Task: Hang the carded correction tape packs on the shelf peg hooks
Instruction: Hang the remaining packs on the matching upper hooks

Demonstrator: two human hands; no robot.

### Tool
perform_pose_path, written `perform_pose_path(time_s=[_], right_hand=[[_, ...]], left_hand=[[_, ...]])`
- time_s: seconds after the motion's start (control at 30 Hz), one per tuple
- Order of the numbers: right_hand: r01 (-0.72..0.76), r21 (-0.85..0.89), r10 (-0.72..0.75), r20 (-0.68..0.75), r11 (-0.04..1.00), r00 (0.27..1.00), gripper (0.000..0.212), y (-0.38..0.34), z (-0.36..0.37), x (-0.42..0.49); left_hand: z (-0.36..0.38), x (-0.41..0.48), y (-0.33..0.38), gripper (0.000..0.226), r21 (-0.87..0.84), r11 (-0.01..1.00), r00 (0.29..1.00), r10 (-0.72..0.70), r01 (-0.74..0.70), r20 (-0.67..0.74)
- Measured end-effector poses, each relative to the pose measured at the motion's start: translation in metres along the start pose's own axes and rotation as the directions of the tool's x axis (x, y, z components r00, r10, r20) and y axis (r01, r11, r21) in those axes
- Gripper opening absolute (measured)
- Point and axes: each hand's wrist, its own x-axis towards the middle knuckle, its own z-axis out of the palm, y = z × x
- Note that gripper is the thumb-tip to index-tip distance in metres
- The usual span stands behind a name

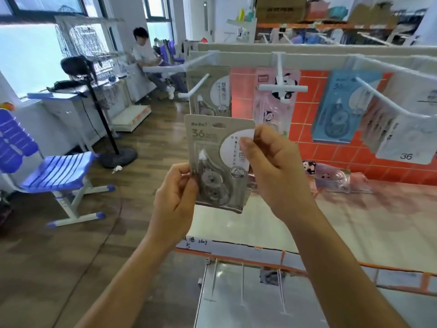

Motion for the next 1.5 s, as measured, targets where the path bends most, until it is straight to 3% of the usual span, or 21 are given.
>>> perform_pose_path(time_s=[0.23, 0.5, 0.7, 0.83, 1.07, 1.2, 1.3, 1.43, 1.5], right_hand=[[0.125, 0.020, -0.124, -0.043, 0.992, 0.991, 0.027, -0.022, 0.027, 0.015], [0.106, -0.122, -0.118, -0.097, 0.987, 0.988, 0.022, -0.024, 0.050, 0.029], [-0.014, -0.086, 0.002, -0.144, 0.996, 0.990, 0.012, -0.005, 0.054, 0.046], [-0.029, -0.173, -0.005, -0.195, 0.985, 0.981, 0.015, 0.019, 0.055, 0.080], [-0.092, -0.437, -0.028, -0.260, 0.895, 0.965, 0.022, 0.048, 0.047, 0.150], [-0.069, -0.440, -0.053, -0.259, 0.896, 0.964, 0.022, 0.059, 0.044, 0.157], [-0.045, -0.429, -0.096, -0.302, 0.902, 0.949, 0.026, 0.087, 0.044, 0.149], [-0.070, -0.511, -0.050, -0.219, 0.857, 0.974, 0.018, 0.144, 0.042, 0.101], [-0.092, -0.559, 0.005, -0.154, 0.824, 0.988, 0.011, 0.165, 0.041, 0.067]], left_hand=[[-0.025, 0.011, 0.012, 0.015, -0.004, 0.988, 0.987, 0.152, -0.152, -0.058], [-0.037, 0.018, 0.012, 0.030, -0.071, 0.992, 0.993, 0.094, -0.099, -0.077], [-0.041, 0.035, 0.001, 0.011, -0.125, 0.991, 0.999, 0.033, -0.038, -0.039], [-0.032, 0.065, -0.016, 0.015, 0.002, 1.000, 0.999, 0.006, -0.006, -0.032], [-0.007, 0.145, -0.053, 0.012, 0.176, 0.970, 0.982, -0.150, 0.169, -0.116], [-0.001, 0.162, -0.070, 0.013, 0.206, 0.956, 0.973, -0.182, 0.208, -0.140], [0.002, 0.157, -0.086, 0.016, 0.135, 0.947, 0.950, -0.269, 0.291, -0.162], [0.015, 0.132, -0.114, 0.024, 0.149, 0.888, 0.899, -0.420, 0.435, -0.124], [0.024, 0.113, -0.131, 0.023, 0.321, 0.812, 0.864, -0.502, 0.487, -0.042]])
